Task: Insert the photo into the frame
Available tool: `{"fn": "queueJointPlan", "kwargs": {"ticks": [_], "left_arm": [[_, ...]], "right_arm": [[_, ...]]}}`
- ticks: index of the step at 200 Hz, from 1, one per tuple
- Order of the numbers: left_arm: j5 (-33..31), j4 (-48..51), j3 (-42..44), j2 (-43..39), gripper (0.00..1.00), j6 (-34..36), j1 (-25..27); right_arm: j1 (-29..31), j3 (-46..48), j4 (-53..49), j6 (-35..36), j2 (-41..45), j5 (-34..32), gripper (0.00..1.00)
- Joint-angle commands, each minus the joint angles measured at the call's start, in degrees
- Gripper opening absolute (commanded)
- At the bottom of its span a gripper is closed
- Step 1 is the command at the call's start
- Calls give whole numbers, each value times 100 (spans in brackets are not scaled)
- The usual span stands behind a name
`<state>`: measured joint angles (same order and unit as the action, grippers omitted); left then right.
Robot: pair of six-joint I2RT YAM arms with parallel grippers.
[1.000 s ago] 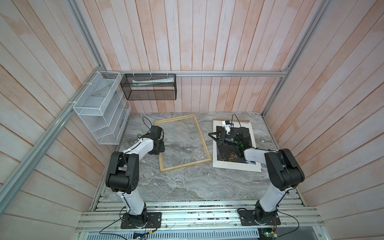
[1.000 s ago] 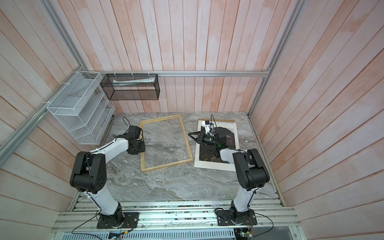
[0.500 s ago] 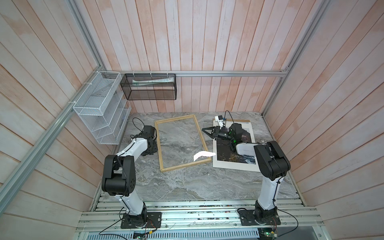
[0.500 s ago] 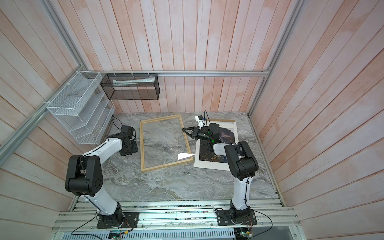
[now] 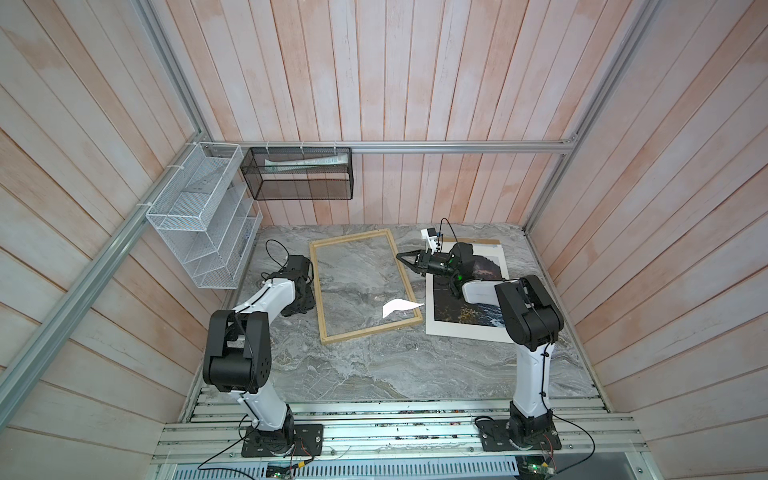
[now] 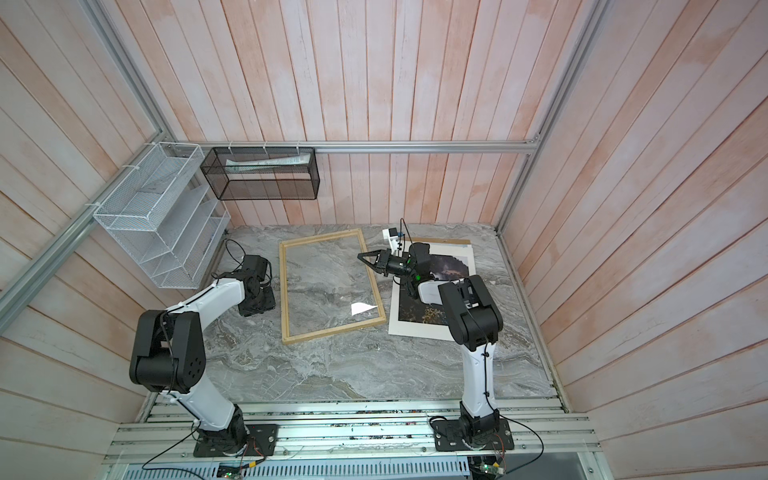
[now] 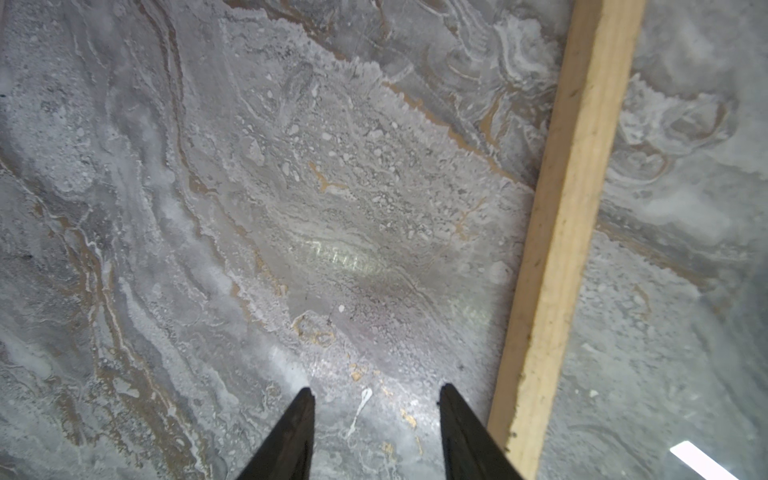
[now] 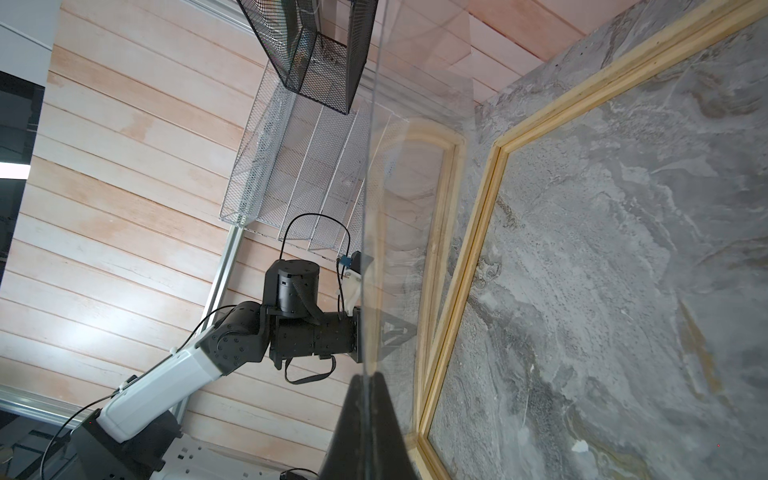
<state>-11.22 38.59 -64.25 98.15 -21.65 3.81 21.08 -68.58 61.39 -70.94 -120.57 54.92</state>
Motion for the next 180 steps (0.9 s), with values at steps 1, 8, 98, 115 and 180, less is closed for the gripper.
{"fn": "queueJointPlan", "kwargs": {"ticks": [1,8,98,115,180], "left_arm": [[62,29,-6,-73,51,47,5],[97,27,0,-53,51,54,6],[216,57,0,11,50,77,27],[267,61,9,0,51,93,25],[338,74,0,-7,51,134,50]], "right_arm": [[48,-235,406,-94,-126,-49,0],[52,-261,426,-104,-152,-54,0],[106,-511,691,-395,-621,-223,0],[117,-601,845,-539,-769,-221,0],[176,-826,921,-659,-1087,-227,0]]}}
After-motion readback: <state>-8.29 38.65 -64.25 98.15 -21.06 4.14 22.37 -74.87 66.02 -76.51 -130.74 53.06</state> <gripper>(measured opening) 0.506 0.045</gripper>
